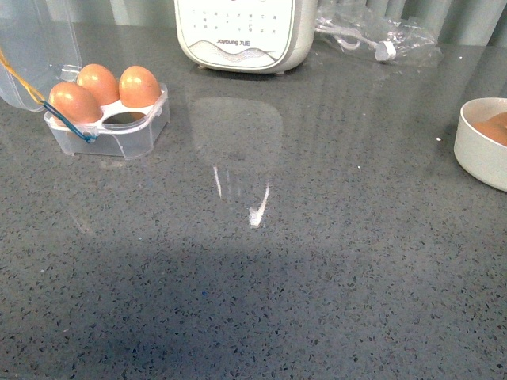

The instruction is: Put egg into box

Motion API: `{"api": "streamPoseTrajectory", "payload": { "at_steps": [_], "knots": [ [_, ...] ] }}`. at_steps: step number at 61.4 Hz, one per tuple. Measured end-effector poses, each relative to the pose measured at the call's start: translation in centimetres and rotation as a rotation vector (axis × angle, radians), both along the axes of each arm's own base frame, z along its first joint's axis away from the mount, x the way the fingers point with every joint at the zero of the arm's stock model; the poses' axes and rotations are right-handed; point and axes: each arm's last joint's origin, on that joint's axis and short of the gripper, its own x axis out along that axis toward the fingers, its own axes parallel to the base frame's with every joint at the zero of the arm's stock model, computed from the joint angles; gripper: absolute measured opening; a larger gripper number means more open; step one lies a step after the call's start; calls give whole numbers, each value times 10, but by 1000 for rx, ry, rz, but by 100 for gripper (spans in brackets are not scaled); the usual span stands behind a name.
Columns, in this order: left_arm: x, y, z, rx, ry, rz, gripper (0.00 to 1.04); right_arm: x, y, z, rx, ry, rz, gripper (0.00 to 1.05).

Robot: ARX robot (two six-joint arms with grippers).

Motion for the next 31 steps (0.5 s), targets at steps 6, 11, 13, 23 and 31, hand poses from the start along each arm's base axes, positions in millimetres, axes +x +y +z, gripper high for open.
{"api": "streamPoseTrajectory", "payload": {
  "at_steps": [6,11,13,23,31],
  "knots": [
    [0,0,0,0,0,0,98,-7,9,18,1,-44,30,44],
    [0,0,0,0,0,0,98,-8,18,31,7,-76,58,44],
    [0,0,0,0,0,0,98,-8,23,37,13,-91,71,44],
    [0,0,0,0,0,0,98,-3,74,59,82,-155,259,44],
    [0,0,0,0,0,0,98,-1,115,58,128,-135,419,44]
  ]
}}
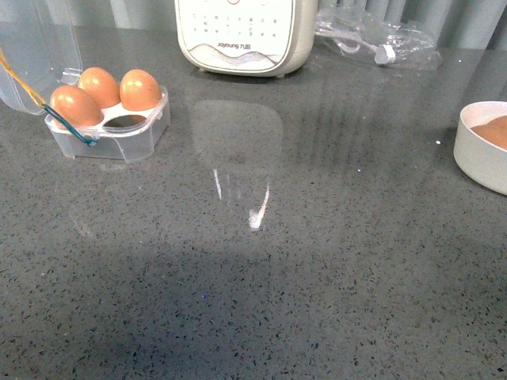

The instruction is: Put egg into box

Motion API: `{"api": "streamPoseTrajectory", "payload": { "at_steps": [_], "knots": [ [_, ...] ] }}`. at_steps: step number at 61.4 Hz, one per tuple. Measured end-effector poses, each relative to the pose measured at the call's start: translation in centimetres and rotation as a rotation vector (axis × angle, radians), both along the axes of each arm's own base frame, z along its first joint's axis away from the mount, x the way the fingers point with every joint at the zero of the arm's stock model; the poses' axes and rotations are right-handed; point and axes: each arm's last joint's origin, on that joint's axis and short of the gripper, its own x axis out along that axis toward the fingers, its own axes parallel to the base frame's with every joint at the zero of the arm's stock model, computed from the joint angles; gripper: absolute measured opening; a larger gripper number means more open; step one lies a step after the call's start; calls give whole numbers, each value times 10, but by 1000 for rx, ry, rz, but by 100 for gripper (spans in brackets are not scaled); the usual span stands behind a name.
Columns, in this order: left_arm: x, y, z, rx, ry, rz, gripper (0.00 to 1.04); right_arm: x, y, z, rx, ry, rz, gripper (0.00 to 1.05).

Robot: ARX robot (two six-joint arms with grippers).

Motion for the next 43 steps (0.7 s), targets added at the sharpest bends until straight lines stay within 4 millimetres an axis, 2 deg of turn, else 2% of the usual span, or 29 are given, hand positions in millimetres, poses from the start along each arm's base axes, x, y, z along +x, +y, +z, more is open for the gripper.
{"api": "streamPoseTrajectory", "payload": {
  "at_steps": [8,13,29,43],
  "knots": [
    [0,0,0,0,0,0,98,1,31,-9,1,9,124,43],
    [0,0,0,0,0,0,98,10,52,-13,-5,19,174,43],
    [0,0,0,0,0,0,98,43,85,-26,-78,50,239,43],
    [0,0,0,0,0,0,98,57,118,-30,-121,46,297,43]
  ]
}}
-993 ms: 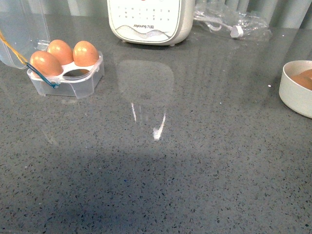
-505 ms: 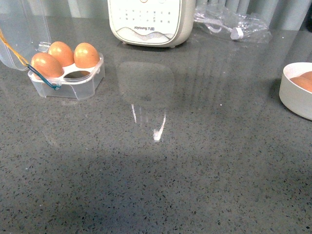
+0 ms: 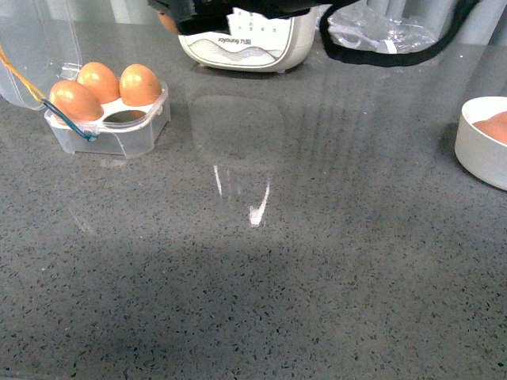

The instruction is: Put egg into box

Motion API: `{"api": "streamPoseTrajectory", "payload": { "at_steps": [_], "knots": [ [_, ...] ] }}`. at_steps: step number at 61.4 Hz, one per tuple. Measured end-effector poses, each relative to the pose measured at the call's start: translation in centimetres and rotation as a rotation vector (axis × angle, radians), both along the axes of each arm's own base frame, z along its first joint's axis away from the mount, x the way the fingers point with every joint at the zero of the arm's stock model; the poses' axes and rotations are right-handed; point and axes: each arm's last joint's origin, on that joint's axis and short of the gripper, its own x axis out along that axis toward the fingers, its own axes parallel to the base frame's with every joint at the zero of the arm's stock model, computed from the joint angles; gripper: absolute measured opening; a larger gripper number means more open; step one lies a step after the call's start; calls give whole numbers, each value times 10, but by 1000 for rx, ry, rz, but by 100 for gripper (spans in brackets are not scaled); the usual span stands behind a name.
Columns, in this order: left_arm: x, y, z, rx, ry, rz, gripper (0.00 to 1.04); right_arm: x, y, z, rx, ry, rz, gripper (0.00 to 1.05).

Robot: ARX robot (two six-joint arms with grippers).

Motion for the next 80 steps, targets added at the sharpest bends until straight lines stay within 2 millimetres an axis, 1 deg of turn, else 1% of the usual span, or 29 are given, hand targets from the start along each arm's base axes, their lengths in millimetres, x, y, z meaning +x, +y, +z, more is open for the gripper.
{"api": "streamPoseTrajectory", "payload": {
  "at_steps": [13,23,47,56,80],
  "knots": [
    [0,0,0,0,0,0,98,3,30,-8,-8,13,32,43],
    [0,0,0,0,0,0,98,3,41,-16,-26,32,34,43],
    [0,0,0,0,0,0,98,13,52,-26,-63,64,9,43],
    [0,0,0,0,0,0,98,17,58,-25,-77,70,3,43],
    [0,0,0,0,0,0,98,16,64,-28,-109,72,23,43]
  ]
}}
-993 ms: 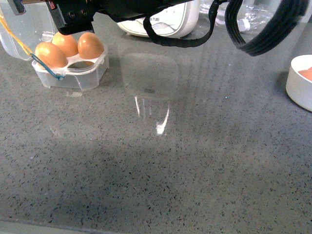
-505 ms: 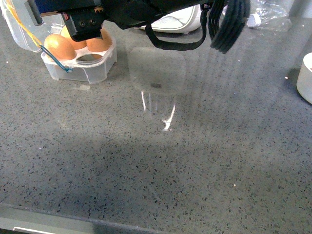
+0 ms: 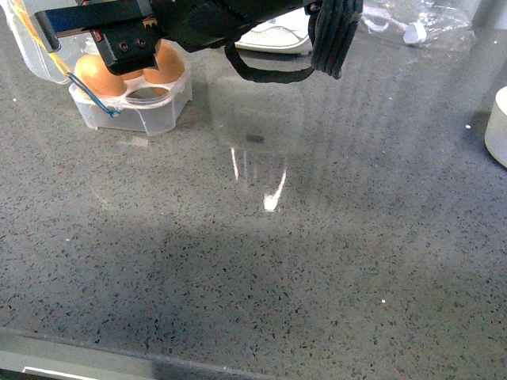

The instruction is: Put egg into box

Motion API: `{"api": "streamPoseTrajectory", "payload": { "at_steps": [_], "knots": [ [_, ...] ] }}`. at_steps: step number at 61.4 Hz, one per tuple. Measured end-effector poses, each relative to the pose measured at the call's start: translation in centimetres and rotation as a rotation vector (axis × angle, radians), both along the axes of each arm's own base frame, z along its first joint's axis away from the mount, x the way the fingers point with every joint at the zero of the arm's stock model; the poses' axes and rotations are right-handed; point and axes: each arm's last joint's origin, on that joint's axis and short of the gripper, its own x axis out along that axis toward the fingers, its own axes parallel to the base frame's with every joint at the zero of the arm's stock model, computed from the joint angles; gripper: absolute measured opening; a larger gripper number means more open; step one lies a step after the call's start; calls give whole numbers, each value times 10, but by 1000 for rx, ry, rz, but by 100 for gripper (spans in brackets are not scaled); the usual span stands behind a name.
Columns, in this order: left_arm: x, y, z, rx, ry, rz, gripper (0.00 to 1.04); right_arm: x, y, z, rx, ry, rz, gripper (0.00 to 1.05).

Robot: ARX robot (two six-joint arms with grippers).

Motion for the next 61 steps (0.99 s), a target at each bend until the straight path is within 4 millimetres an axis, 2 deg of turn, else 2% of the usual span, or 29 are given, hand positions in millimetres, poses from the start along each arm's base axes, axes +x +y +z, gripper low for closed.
{"api": "streamPoseTrajectory", "payload": {
  "at_steps": [22,43,46,61],
  "knots": [
    [0,0,0,0,0,0,98,0,0,-4,-22,5,6,43],
    [0,0,0,0,0,0,98,0,0,-4,-25,0,13,94],
    [0,0,0,0,0,0,98,0,0,-2,-22,-3,13,99],
    [0,0,0,0,0,0,98,-6,-13,19,29,-45,12,97]
  ]
}}
